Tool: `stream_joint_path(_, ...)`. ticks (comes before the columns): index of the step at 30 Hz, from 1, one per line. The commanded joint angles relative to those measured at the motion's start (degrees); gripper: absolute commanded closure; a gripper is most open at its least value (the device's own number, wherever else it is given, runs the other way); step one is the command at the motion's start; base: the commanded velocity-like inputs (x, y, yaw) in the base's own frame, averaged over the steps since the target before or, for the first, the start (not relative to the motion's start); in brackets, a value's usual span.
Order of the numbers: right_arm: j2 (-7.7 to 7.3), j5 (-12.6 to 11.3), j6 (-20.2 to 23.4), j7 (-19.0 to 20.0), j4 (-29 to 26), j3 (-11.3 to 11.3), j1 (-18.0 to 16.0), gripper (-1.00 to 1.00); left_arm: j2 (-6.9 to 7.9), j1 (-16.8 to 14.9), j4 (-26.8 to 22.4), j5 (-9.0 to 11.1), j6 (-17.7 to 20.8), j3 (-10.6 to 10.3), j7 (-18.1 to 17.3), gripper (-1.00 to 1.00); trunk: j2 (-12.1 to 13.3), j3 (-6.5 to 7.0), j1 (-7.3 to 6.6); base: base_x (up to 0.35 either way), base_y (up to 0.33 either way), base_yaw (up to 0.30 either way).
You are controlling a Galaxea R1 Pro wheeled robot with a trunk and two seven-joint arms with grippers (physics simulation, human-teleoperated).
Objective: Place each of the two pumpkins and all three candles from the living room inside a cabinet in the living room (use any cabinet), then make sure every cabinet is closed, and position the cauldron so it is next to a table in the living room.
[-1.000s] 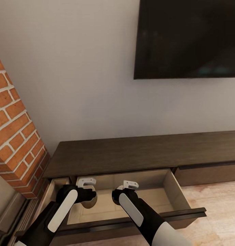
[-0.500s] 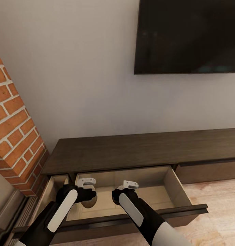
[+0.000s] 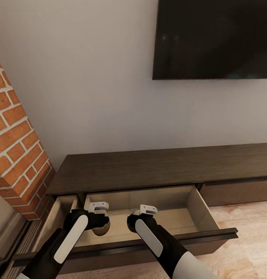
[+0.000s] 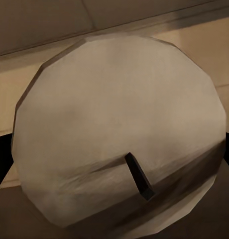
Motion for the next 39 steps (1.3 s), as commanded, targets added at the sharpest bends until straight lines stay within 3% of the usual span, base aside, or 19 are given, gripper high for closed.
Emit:
stream_joint_path(1, 0.0, -0.54, -0.08, -0.19, -0.05, 0.07, -0.05, 1.0, 0.05, -0.05, -0.06, 0.53, 0.05, -0.17, 0.57, 1.0, -0.02, -0.05, -0.01, 0.0, 0.0, 0.0)
stream_joint_path(16, 0.0, -0.54, -0.08, -0.19, -0.05, 0.07, -0.05, 1.0, 0.05, -0.05, -0.05, 0.44, 0.05, -0.36, 0.42, 1.0, -0.02, -0.05, -0.01, 0.068, 0.035, 0.0)
stream_joint_path(27, 0.0, -0.54, -0.08, -0.13, -0.1, 0.07, -0.05, 1.0, 0.06, -0.05, 0.0, 0.36, 0.05, -0.6, 0.43, 1.0, -0.02, -0.05, -0.01, 0.202, -0.003, 0.0)
stream_joint_path(39, 0.0, -0.54, -0.08, -0.11, -0.06, 0.07, -0.05, 1.0, -0.03, -0.05, -0.14, 0.27, 0.05, -0.38, 0.52, 1.0, -0.83, -0.41, 0.43, 0.015, -0.011, 0.0)
